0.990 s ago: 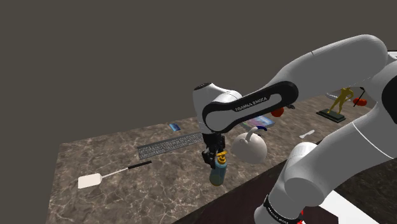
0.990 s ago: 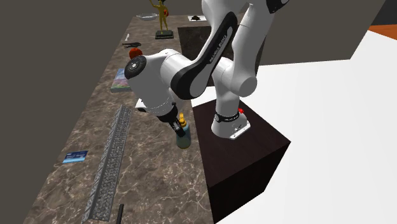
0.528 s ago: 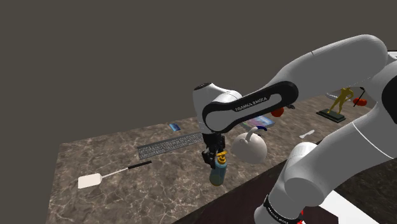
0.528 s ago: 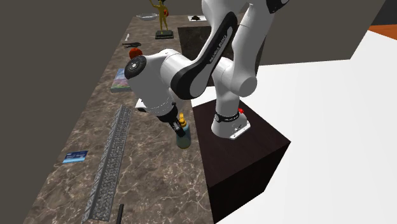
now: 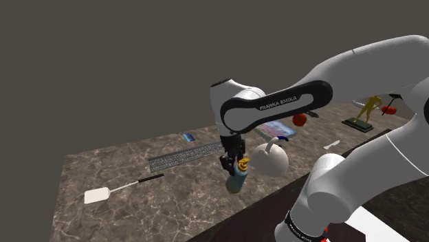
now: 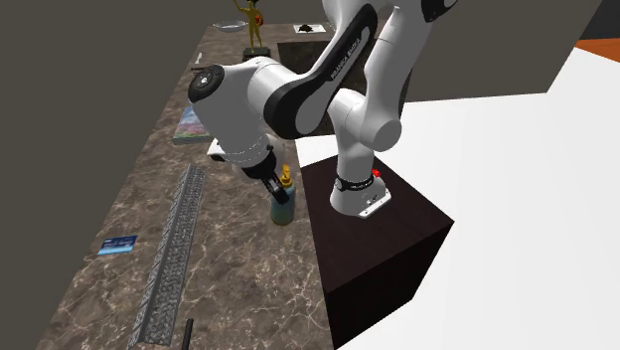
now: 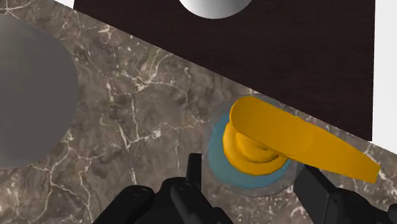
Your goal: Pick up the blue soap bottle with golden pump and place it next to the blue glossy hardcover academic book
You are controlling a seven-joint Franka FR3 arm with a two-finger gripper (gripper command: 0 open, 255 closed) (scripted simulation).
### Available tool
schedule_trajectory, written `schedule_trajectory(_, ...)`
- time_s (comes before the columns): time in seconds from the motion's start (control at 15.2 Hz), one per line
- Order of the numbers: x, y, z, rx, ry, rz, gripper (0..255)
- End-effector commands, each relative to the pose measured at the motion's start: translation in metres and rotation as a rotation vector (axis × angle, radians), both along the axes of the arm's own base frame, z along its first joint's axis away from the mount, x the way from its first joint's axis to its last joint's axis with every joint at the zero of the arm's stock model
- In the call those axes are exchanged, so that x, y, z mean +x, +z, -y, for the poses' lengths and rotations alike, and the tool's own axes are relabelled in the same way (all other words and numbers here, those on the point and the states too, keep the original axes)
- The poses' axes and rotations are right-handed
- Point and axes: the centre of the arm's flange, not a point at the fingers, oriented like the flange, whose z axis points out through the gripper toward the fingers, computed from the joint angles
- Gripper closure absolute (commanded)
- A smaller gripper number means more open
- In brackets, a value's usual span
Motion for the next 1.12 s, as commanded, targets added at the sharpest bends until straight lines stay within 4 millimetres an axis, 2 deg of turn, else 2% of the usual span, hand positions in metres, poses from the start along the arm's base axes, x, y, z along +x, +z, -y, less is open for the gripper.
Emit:
schedule_trajectory(0.0,0.000,0.012,-0.001,0.000,0.000,0.000,255)
schedule_trajectory(1.06,0.000,0.096,-0.001,0.000,0.000,0.000,255)
